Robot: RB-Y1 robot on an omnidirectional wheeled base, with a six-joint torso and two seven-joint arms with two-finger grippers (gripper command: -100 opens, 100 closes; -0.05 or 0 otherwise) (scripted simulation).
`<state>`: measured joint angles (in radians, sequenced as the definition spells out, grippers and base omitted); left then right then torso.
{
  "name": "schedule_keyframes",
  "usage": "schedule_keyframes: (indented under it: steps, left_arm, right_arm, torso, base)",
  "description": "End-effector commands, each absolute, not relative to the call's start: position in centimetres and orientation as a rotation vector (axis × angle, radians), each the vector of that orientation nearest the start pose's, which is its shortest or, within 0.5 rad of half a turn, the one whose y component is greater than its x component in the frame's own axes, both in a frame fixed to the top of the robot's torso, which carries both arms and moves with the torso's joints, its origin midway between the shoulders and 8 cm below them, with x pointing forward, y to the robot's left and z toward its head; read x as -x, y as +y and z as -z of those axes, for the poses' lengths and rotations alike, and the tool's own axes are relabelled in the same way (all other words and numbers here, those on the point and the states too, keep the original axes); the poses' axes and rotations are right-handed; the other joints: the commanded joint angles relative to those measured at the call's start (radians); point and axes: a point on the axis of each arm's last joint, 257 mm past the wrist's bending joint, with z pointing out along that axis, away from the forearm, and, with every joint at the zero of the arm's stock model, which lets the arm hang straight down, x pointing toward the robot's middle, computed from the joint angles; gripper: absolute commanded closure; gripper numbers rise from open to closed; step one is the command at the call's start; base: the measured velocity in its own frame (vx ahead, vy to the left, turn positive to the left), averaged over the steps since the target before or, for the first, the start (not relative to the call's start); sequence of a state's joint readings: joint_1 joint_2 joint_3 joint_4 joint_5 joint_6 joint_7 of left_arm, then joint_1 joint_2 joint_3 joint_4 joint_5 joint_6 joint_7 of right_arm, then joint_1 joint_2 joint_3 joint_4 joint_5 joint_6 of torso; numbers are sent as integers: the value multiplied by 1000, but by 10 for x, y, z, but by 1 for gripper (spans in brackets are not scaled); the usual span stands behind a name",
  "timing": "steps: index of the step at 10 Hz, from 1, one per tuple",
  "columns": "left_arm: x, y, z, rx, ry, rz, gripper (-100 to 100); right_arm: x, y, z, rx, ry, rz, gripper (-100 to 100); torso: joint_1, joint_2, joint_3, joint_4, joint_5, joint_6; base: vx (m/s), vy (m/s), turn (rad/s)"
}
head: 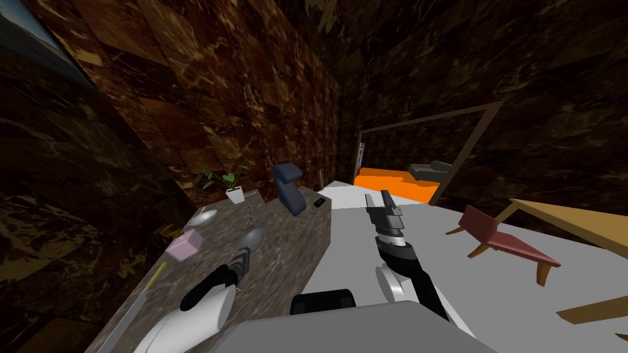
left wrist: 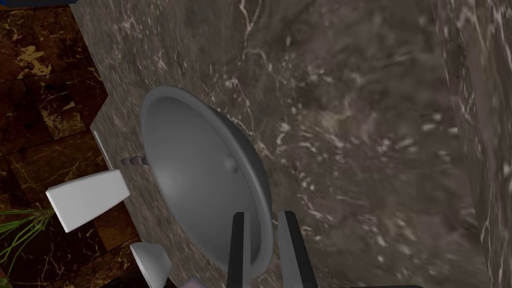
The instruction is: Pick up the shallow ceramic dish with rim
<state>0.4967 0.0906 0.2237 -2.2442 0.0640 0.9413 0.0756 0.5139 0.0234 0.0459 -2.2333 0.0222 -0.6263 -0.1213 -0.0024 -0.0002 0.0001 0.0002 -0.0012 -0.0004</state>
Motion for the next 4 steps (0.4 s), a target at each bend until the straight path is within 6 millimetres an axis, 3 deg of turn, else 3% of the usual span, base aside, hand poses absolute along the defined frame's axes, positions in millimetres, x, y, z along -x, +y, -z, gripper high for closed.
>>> schedule_keyframes:
  steps: [1,3,4]
  left_arm:
    - [-317,401,306,1870,1375,528,100]
    - [-316,400,304,1868,1378,530,100]
    - [-316,399,304,1868,1379,529,0]
  right_arm:
    - [-332,-263,-23,-653,528,-1459,0]
    - [-332,-263,-23,-653,528,-1459,0]
    - [-332,-263,-23,-653,528,-1459,0]
  torso:
    - [0,0,0,0,0,0]
    - [0,0,0,0,0,0]
    - [0,0,0,0,0,1]
  base:
    - [25,-16,74]
    - [18,-9,48]
    - [0,0,0]
